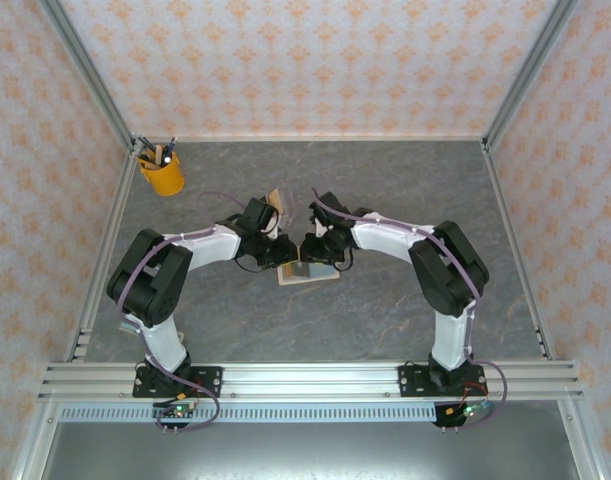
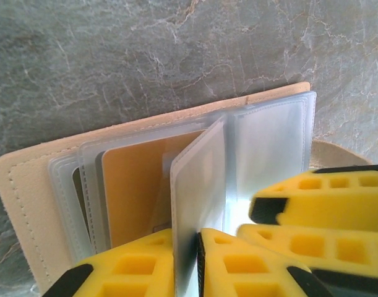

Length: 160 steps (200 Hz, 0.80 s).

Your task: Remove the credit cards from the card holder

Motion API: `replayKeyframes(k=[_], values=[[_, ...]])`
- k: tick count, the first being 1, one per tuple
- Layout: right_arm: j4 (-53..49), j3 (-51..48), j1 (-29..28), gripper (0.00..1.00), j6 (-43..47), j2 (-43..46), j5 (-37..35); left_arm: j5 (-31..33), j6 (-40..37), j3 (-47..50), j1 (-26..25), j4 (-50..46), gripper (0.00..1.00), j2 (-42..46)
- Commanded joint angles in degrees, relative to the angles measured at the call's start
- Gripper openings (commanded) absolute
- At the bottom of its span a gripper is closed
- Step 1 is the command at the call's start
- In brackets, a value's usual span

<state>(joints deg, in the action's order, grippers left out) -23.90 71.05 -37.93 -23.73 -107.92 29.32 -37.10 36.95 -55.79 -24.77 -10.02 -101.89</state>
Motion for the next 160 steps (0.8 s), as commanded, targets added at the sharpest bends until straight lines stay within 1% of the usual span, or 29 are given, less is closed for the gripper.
replayKeyframes(k=[1, 23, 55, 113, 124, 144, 160], values=[[1.7, -2.1, 0.1, 0.35, -1.0, 6.0, -5.0, -0.5, 0.0, -0.2, -0.4, -0.2, 0.24, 2.3], [2.4, -5.0, 0.1, 0.4, -1.0, 10.4, -10.5, -2.4, 2.6, 0.9, -0.4, 3.5, 0.34, 3.2], [3.0, -8.3, 0.1, 0.44, -1.1, 16.0, -17.6, -3.9, 4.9, 1.2, -1.6, 6.9, 0.42, 4.6], [4.4, -13.5, 0.1, 0.46, -3.0, 24.1, -28.9, -5.3, 7.9, -1.4, -5.0, 9.6, 0.45, 3.2], [4.9, -14.2, 0.1, 0.47, -3.1, 25.2, -29.8, -6.5, 7.9, -2.1, -5.4, 10.1, 0.46, 2.3], [5.0, -14.8, 0.1, 0.47, -3.0, 26.0, -30.2, -5.5, 7.2, -3.5, -5.2, 8.5, 0.46, 0.7], [4.5, -14.6, 0.1, 0.47, -2.9, 25.6, -30.0, -6.5, 7.7, -4.3, -5.2, 9.5, 0.46, -0.7]])
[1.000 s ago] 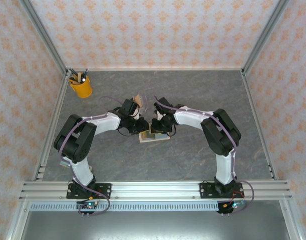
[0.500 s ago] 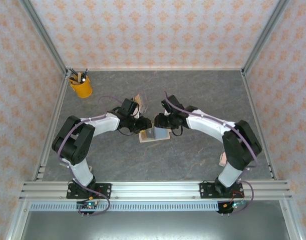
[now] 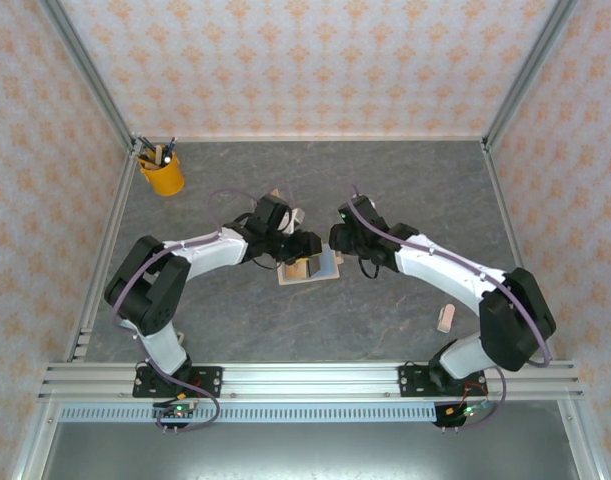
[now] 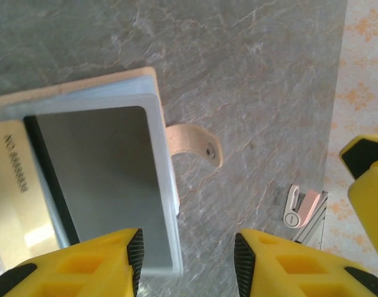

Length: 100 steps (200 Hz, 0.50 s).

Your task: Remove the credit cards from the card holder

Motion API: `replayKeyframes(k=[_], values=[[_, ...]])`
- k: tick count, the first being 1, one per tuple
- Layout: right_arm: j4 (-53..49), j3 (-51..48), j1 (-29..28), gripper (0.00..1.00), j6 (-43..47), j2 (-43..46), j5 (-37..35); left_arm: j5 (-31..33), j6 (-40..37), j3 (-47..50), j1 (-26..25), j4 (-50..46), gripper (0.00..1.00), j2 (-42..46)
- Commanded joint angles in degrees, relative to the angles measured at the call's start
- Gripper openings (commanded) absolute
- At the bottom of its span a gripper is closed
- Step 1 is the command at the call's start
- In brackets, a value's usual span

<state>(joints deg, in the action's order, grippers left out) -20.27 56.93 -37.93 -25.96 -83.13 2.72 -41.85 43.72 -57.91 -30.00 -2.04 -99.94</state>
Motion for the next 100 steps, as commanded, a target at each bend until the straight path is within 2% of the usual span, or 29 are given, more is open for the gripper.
replayKeyframes(k=[1, 51, 100], values=[[0.9, -0.5, 0.1, 0.47, -0.7, 0.9, -3.3, -1.8, 1.0, -2.2, 0.0, 1.6, 0.46, -2.7], [0.5, 1.0, 0.1, 0.46, 0.4, -2.1, 0.6, 2.3, 1.6, -0.5, 2.8, -0.4, 0.45, 0.0], [-0.2, 6.1, 0.1, 0.33, 1.4, -9.6, 9.0, 5.9, 4.0, 3.7, 4.2, -0.6, 0.39, 3.9]])
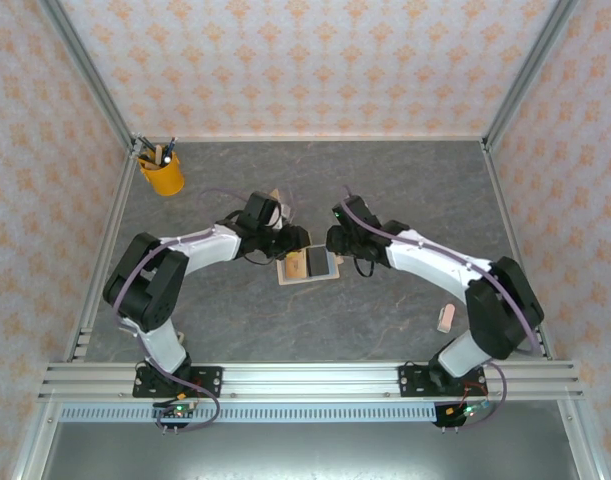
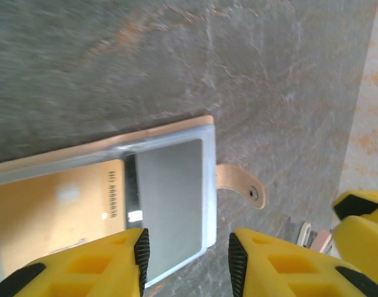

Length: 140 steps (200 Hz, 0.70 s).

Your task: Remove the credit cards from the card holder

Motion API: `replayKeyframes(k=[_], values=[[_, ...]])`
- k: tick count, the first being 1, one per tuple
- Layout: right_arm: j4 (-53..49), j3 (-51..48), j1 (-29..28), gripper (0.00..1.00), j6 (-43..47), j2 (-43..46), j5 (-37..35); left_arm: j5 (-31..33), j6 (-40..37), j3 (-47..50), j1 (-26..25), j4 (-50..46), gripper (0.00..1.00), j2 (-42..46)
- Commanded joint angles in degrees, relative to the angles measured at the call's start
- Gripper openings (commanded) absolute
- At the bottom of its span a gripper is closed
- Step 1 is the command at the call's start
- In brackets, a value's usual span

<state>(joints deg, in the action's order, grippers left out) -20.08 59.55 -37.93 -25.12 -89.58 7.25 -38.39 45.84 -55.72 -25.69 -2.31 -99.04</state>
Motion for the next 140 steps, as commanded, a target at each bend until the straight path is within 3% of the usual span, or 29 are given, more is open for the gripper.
replayKeyframes(k=[1, 29, 109, 140], values=[[-0.4, 3.5, 0.1, 0.32, 0.5, -3.3, 4.6, 2.4, 1.9, 1.5, -0.1, -0.3, 0.39, 3.0], [-0.9, 5.7, 0.1, 0.27, -0.1, -7.4, 7.1, 3.6, 2.4, 1.6, -0.4, -1.1, 0.34, 2.9], [3.8, 7.6, 0.1, 0.26, -3.4, -15.2, 21.4, 12.5, 2.2, 2.7, 1.2, -7.8, 0.22, 2.9], [8.4, 6.1, 0.1, 0.24, -7.8, -16.3, 23.1, 11.5, 3.8, 5.5, 2.8, -4.8, 0.21, 3.1]])
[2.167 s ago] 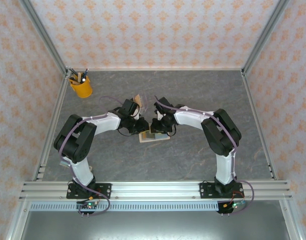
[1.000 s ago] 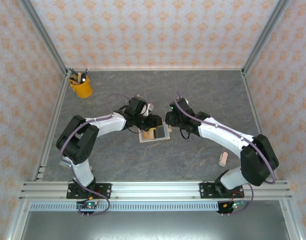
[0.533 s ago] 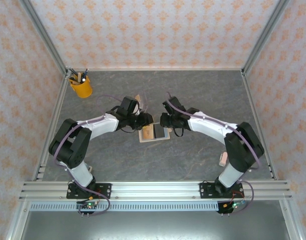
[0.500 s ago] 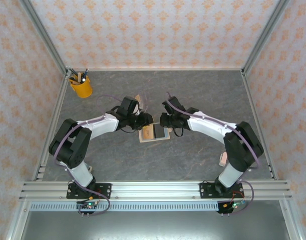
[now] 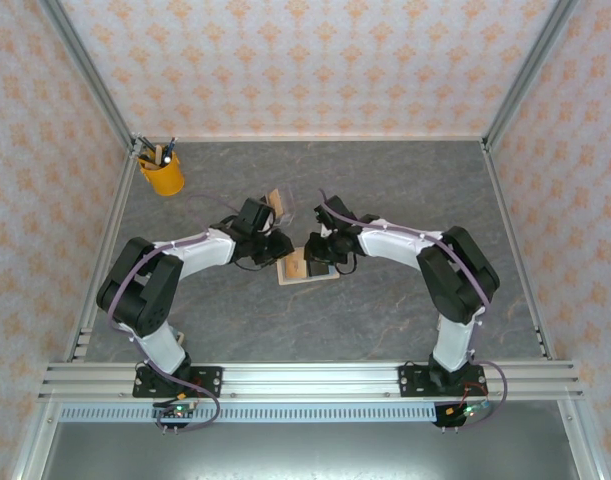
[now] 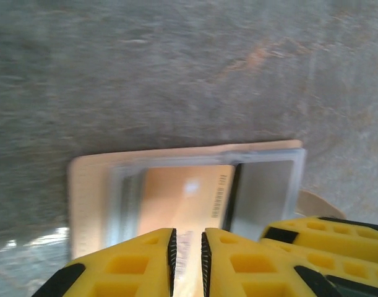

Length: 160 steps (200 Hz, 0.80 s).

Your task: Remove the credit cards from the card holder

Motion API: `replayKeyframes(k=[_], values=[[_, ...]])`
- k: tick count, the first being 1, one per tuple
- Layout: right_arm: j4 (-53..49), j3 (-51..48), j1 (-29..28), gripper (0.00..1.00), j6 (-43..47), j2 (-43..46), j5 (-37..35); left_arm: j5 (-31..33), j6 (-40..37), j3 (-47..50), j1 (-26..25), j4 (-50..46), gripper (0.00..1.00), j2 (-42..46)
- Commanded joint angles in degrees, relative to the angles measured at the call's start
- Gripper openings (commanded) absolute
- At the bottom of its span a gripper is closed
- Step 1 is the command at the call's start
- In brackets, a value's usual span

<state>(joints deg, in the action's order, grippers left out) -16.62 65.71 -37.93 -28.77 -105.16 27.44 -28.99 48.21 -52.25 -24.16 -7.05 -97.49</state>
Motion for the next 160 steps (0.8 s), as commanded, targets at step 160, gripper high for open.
replayKeyframes(k=[160], values=[[4.8, -0.2, 0.6, 0.23, -6.4, -5.2, 0.5, 1.5, 0.4, 0.7, 1.4, -3.7, 0.15, -2.4]])
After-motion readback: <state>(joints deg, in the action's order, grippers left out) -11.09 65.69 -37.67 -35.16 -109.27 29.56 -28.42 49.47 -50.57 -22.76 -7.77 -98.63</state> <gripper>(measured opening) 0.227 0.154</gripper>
